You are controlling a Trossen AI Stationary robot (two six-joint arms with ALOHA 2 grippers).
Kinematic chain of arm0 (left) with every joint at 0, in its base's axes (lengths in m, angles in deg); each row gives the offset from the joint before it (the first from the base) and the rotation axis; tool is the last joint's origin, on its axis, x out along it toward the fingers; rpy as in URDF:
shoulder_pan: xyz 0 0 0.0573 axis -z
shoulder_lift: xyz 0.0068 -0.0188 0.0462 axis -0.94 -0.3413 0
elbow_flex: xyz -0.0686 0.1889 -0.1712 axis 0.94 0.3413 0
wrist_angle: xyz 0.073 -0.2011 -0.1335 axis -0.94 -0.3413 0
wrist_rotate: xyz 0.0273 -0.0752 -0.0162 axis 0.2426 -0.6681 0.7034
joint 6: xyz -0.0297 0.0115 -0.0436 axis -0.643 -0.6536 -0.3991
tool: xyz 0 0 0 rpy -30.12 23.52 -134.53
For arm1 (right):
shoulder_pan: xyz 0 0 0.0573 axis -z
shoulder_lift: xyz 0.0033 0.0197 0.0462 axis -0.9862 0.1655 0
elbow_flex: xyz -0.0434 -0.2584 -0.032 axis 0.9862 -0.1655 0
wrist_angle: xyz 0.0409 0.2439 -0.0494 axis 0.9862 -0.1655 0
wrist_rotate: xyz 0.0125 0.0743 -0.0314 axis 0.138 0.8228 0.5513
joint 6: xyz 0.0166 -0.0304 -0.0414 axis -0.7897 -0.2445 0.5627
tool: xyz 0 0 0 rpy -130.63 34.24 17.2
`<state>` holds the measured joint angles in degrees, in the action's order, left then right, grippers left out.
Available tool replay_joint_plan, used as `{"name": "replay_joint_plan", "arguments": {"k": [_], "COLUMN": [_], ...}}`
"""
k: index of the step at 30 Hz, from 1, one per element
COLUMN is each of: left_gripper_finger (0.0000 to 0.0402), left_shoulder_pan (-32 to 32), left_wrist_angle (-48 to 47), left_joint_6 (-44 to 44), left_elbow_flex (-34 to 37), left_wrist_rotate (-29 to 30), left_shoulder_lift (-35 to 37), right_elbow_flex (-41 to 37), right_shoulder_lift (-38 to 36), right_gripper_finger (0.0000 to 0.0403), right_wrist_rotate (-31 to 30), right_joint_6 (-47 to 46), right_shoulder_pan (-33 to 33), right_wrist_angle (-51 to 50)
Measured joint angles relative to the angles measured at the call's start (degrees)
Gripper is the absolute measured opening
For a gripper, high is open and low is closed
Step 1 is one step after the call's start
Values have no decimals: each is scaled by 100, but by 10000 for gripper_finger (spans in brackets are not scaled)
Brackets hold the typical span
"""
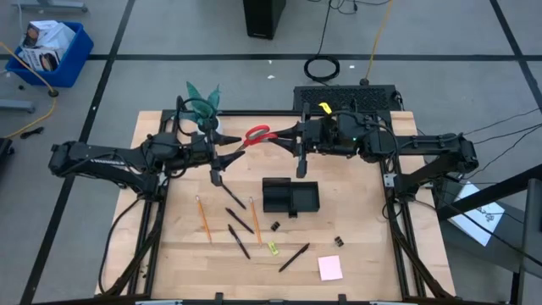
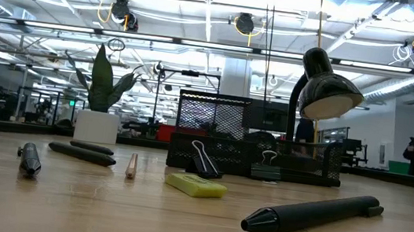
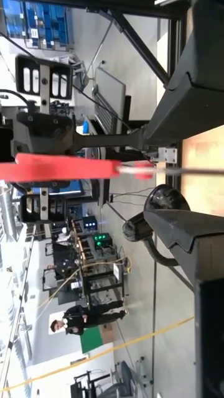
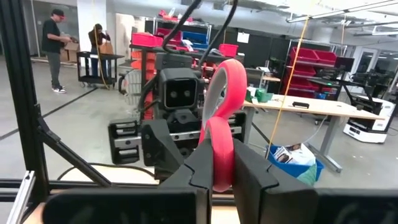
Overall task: Pick and place office supplies into organizer
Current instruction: Put the orange scissors into the black desk organizer
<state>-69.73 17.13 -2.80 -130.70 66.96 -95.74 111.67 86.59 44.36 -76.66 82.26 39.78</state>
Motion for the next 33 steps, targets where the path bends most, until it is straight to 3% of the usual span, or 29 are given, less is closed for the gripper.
{"name": "replay_joint_plan", "arguments": {"k": [19, 33], "left_gripper_finger": [184, 184], "left_shoulder_pan": [-367, -377], "left_wrist_angle": [-374, -1480], "left_joint_6": [-89, -493], "left_elbow_flex": [2, 4], "left_wrist_rotate": [7, 94], "left_shoulder_lift": [242, 482], "right_elbow_flex": [0, 0], "right_shoulder_lift": [-261, -841], "right_gripper_finger": [25, 25], "right_wrist_rotate": [-311, -541], "right_joint_6": [-64, -410], "right_shoulder_pan": [0, -140], "right_wrist_angle": [-843, -1770]}}
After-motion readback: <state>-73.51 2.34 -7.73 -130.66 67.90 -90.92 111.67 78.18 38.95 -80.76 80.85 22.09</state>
